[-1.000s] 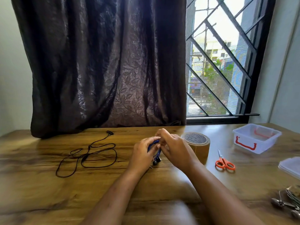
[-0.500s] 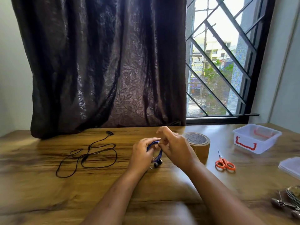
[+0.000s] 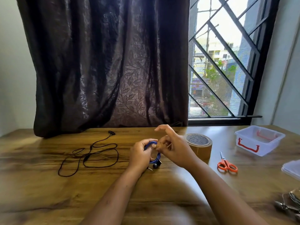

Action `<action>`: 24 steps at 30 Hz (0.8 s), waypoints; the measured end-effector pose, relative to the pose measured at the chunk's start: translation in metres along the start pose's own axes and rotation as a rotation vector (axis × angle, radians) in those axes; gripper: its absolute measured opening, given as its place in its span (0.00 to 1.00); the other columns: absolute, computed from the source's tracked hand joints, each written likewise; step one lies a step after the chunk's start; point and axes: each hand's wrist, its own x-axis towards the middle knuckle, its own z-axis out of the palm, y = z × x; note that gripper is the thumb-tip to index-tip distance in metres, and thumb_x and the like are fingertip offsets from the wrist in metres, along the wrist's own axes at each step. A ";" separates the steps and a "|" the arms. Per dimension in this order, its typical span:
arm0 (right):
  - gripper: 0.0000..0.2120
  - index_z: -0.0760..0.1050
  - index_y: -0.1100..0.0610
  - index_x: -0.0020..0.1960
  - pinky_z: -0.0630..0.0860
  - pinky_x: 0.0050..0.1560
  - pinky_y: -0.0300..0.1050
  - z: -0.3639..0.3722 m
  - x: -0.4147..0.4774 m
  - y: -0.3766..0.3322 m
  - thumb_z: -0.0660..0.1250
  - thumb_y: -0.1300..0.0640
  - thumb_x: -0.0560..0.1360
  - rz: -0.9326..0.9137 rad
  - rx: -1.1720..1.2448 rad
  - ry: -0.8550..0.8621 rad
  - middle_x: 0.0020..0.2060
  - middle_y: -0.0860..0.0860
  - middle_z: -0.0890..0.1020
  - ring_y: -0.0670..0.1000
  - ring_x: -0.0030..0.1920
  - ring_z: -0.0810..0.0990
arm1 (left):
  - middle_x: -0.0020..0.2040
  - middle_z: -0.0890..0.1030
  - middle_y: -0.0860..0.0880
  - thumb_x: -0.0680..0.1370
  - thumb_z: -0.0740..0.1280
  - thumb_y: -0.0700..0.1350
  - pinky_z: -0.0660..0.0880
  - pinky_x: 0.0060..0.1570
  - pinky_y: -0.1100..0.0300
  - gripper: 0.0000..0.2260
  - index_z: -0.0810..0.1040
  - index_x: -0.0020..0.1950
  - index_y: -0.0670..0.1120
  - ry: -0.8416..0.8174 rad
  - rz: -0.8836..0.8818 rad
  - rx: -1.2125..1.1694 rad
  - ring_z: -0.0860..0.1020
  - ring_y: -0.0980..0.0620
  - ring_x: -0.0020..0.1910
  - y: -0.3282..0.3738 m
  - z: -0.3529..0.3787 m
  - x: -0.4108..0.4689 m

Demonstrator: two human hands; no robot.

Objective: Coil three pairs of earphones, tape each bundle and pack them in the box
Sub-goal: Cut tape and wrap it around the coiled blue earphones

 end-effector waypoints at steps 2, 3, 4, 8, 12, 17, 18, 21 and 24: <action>0.24 0.67 0.47 0.62 0.73 0.39 0.29 -0.001 0.000 -0.001 0.70 0.66 0.72 0.020 -0.014 -0.062 0.37 0.47 0.81 0.41 0.38 0.80 | 0.46 0.83 0.50 0.79 0.64 0.41 0.72 0.33 0.65 0.09 0.81 0.53 0.52 0.008 -0.014 -0.009 0.75 0.60 0.31 0.000 0.000 0.000; 0.24 0.67 0.48 0.62 0.73 0.39 0.30 -0.001 0.000 -0.001 0.70 0.66 0.73 0.028 -0.021 -0.087 0.37 0.46 0.81 0.41 0.38 0.80 | 0.46 0.83 0.50 0.79 0.64 0.41 0.73 0.32 0.64 0.09 0.81 0.54 0.51 0.013 -0.017 -0.008 0.75 0.60 0.30 0.000 -0.001 0.000; 0.23 0.67 0.47 0.61 0.74 0.39 0.31 0.000 0.000 -0.001 0.69 0.66 0.73 0.038 -0.029 -0.110 0.37 0.46 0.81 0.40 0.38 0.80 | 0.45 0.83 0.50 0.79 0.64 0.41 0.73 0.31 0.64 0.09 0.81 0.55 0.51 0.014 -0.020 -0.011 0.75 0.60 0.28 0.001 -0.001 -0.001; 0.21 0.66 0.44 0.58 0.79 0.39 0.36 0.001 -0.001 0.006 0.67 0.66 0.74 0.070 -0.140 -0.116 0.38 0.46 0.80 0.41 0.38 0.81 | 0.49 0.83 0.53 0.79 0.63 0.39 0.79 0.37 0.62 0.11 0.80 0.56 0.53 -0.079 0.005 -0.028 0.80 0.59 0.37 0.005 -0.001 -0.004; 0.19 0.65 0.45 0.56 0.80 0.37 0.40 0.001 -0.003 0.011 0.68 0.62 0.74 0.057 -0.302 -0.058 0.37 0.46 0.81 0.42 0.36 0.80 | 0.52 0.82 0.56 0.77 0.64 0.37 0.78 0.45 0.66 0.14 0.80 0.57 0.53 -0.139 0.056 0.031 0.80 0.61 0.49 0.007 -0.001 -0.004; 0.16 0.65 0.46 0.53 0.78 0.37 0.39 0.000 -0.002 0.010 0.69 0.59 0.74 0.011 -0.378 0.007 0.37 0.45 0.83 0.42 0.35 0.80 | 0.49 0.79 0.62 0.77 0.64 0.37 0.76 0.47 0.69 0.16 0.78 0.61 0.53 -0.168 0.103 0.117 0.77 0.66 0.50 0.012 -0.002 -0.006; 0.16 0.65 0.46 0.53 0.78 0.37 0.40 0.000 -0.002 0.011 0.69 0.59 0.74 0.011 -0.370 0.016 0.36 0.45 0.83 0.42 0.35 0.80 | 0.49 0.79 0.62 0.77 0.64 0.37 0.75 0.47 0.71 0.16 0.77 0.61 0.53 -0.174 0.113 0.129 0.77 0.66 0.50 0.013 -0.003 -0.007; 0.16 0.65 0.45 0.50 0.79 0.38 0.42 -0.001 -0.001 0.012 0.70 0.60 0.73 0.016 -0.349 0.025 0.35 0.44 0.82 0.42 0.35 0.80 | 0.47 0.76 0.64 0.75 0.65 0.35 0.72 0.46 0.76 0.18 0.77 0.61 0.52 -0.155 0.183 0.205 0.76 0.68 0.47 0.016 -0.003 -0.008; 0.17 0.65 0.44 0.48 0.79 0.39 0.46 -0.001 -0.001 0.013 0.70 0.60 0.72 0.008 -0.327 0.012 0.35 0.44 0.82 0.42 0.36 0.81 | 0.48 0.77 0.61 0.74 0.66 0.35 0.69 0.44 0.80 0.17 0.79 0.59 0.50 -0.110 0.241 0.277 0.74 0.69 0.45 0.016 -0.004 -0.008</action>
